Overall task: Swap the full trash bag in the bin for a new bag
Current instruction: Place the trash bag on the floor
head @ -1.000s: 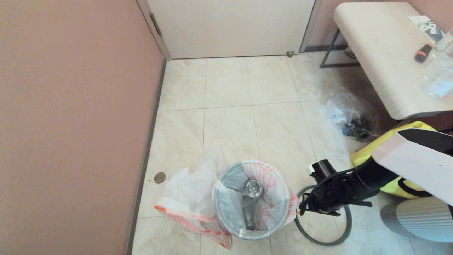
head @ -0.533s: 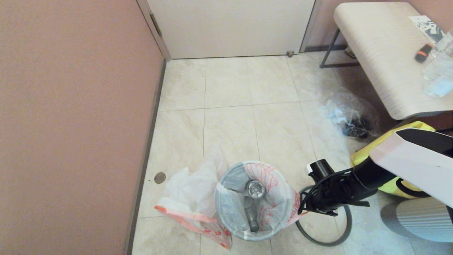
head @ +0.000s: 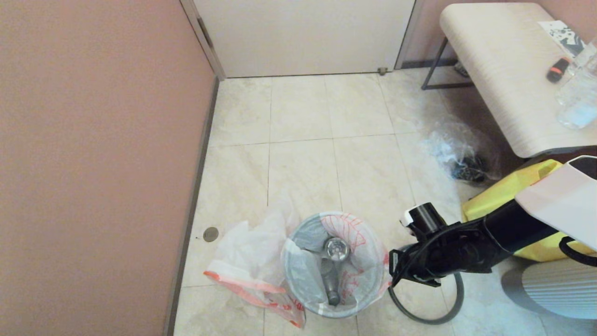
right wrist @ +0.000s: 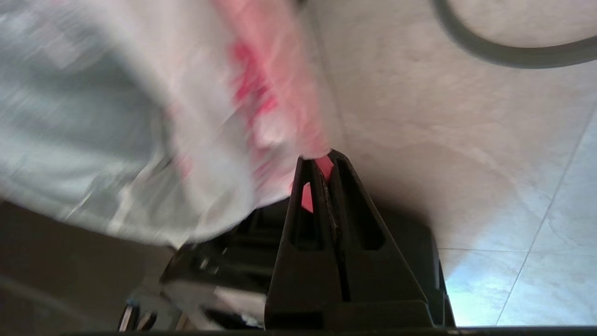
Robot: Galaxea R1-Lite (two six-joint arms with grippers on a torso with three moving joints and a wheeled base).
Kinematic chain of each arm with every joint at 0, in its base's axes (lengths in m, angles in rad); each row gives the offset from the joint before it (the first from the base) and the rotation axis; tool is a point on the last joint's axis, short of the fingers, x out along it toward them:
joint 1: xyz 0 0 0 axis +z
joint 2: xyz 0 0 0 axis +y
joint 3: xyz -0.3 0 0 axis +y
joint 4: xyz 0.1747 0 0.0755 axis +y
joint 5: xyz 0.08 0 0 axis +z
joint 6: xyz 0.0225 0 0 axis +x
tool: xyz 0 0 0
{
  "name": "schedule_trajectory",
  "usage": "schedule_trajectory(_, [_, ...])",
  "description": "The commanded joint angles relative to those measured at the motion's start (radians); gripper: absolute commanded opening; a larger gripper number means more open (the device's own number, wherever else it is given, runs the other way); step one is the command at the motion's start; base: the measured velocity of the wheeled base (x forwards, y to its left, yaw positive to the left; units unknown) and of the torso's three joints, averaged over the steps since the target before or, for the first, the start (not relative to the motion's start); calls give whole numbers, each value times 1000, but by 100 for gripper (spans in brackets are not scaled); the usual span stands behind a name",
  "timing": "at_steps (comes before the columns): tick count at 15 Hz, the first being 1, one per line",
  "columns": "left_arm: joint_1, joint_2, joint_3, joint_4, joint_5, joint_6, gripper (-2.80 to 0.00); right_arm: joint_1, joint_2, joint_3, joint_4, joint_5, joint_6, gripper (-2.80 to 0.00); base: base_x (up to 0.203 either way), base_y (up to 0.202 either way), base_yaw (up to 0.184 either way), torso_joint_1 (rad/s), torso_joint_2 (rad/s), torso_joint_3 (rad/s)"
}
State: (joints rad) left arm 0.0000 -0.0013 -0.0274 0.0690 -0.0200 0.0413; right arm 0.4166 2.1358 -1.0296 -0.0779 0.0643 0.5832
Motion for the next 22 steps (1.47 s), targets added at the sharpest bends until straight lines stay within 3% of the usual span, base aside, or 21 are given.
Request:
schedule_trajectory(1, [0, 1, 0, 0, 0, 0, -280, 24, -62, 9, 1, 1, 4, -280, 0, 0, 0, 0, 0, 0])
schedule_trajectory(4, [0, 0, 0, 0, 0, 0, -280, 41, -72, 8, 1, 9, 4, -280, 0, 0, 0, 0, 0, 0])
schedule_trajectory(9, [0, 1, 0, 0, 0, 0, -280, 56, -120, 3, 1, 132, 49, -280, 0, 0, 0, 0, 0, 0])
schedule_trajectory(13, [0, 0, 0, 1, 0, 0, -280, 123, -100, -30, -8, 145, 49, -280, 0, 0, 0, 0, 0, 0])
schedule_trajectory(17, [0, 1, 0, 0, 0, 0, -280, 163, -42, -148, 9, 141, 43, -280, 0, 0, 0, 0, 0, 0])
schedule_trajectory(21, [0, 1, 0, 0, 0, 0, -280, 118, -65, -128, 70, 132, 44, -280, 0, 0, 0, 0, 0, 0])
schedule_trajectory(22, [0, 1, 0, 0, 0, 0, -280, 97, -65, -93, 70, 90, 44, -280, 0, 0, 0, 0, 0, 0])
